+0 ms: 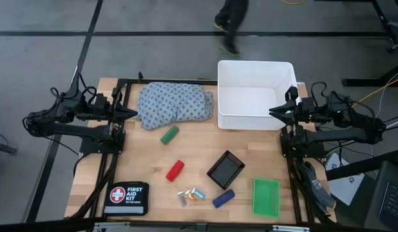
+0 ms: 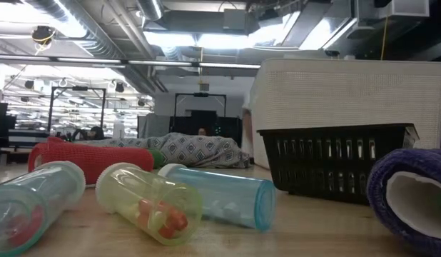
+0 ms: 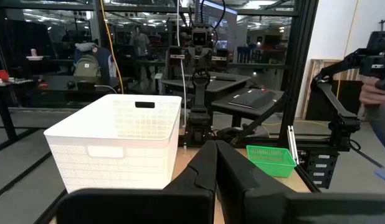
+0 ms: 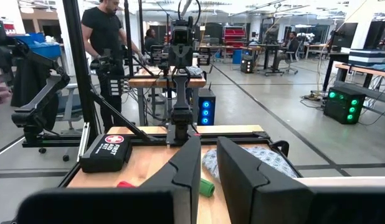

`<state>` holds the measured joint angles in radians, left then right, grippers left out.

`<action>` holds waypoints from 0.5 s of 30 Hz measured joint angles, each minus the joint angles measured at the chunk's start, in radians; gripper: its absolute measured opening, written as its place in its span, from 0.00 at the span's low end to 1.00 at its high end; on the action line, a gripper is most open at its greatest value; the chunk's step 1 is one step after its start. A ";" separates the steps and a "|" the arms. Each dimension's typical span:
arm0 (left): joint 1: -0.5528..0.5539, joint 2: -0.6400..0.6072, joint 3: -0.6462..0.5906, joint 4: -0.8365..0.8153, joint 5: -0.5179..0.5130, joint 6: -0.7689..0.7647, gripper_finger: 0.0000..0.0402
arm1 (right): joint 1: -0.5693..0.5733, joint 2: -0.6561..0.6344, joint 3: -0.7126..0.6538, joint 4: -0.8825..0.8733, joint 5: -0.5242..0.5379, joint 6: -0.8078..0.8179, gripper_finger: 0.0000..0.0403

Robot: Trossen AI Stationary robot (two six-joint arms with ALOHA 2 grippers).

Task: Pick & place medical supplies in basket/bin
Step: Put the green bandage into the black bin

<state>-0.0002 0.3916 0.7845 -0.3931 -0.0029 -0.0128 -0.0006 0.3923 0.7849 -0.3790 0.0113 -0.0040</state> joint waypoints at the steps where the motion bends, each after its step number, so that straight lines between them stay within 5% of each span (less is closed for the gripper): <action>1: 0.000 0.000 0.000 0.000 0.000 0.000 0.01 | 0.000 0.000 0.000 0.000 0.000 0.000 0.14; 15: 0.000 0.000 0.000 0.091 -0.163 0.001 0.01 | 0.000 0.028 0.000 0.004 0.000 0.048 0.14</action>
<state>0.0001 0.3916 0.7841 -0.3025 -0.1655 -0.0120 -0.0006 0.4200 0.7845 -0.3750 0.0113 0.0444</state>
